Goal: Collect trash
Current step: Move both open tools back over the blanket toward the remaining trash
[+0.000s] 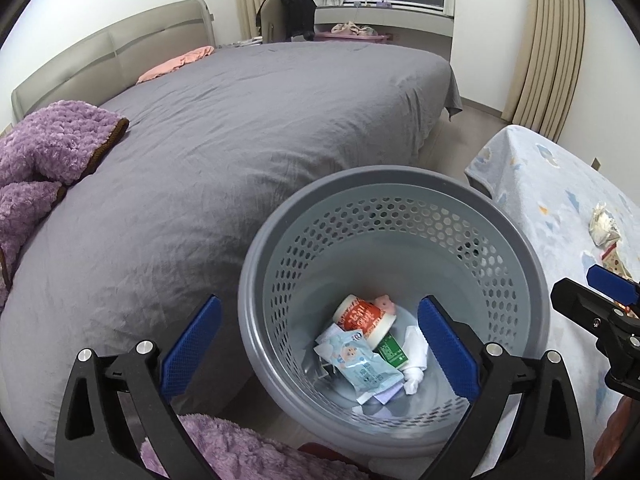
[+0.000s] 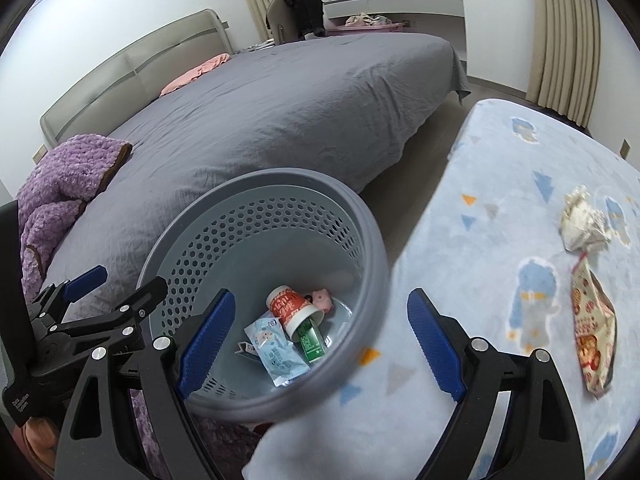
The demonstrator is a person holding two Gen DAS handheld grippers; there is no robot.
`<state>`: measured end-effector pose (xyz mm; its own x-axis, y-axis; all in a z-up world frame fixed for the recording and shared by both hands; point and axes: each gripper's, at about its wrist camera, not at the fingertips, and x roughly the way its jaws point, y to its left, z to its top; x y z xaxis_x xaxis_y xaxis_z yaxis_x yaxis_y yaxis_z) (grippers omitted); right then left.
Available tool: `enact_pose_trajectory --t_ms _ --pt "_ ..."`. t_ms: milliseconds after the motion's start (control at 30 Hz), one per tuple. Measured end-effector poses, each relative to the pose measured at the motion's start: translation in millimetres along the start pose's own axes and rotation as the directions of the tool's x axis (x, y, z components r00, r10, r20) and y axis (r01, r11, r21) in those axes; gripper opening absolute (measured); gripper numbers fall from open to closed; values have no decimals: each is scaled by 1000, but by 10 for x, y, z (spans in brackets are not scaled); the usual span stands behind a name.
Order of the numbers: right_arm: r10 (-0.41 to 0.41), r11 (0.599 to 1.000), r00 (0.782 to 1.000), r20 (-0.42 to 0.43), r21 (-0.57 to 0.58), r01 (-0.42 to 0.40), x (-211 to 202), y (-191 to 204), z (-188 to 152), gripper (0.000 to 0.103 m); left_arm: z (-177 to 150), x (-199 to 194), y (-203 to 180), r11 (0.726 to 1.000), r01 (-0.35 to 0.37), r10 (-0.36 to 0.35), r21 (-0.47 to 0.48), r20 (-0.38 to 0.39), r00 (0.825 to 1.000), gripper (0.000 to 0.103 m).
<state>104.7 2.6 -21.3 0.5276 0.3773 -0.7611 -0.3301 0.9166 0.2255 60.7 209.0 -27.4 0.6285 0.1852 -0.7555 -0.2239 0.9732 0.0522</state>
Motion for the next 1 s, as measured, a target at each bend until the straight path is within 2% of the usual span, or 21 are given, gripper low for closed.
enact_pose_trajectory --t_ms 400,633,833,1000 --pt "-51 995 999 6 92 51 -325 -435 -284 84 -62 -278 -243 997 78 -79 27 25 997 96" --pt "-126 982 992 22 142 122 -636 -858 -439 84 -80 -344 -503 989 148 -148 31 6 989 96" --pt "-194 965 981 27 184 186 -835 -1259 -515 84 -110 -409 -747 985 161 -162 59 12 987 96" --pt "-232 958 973 17 180 225 -845 -1520 -510 84 -107 -427 -917 983 169 -170 68 16 985 96"
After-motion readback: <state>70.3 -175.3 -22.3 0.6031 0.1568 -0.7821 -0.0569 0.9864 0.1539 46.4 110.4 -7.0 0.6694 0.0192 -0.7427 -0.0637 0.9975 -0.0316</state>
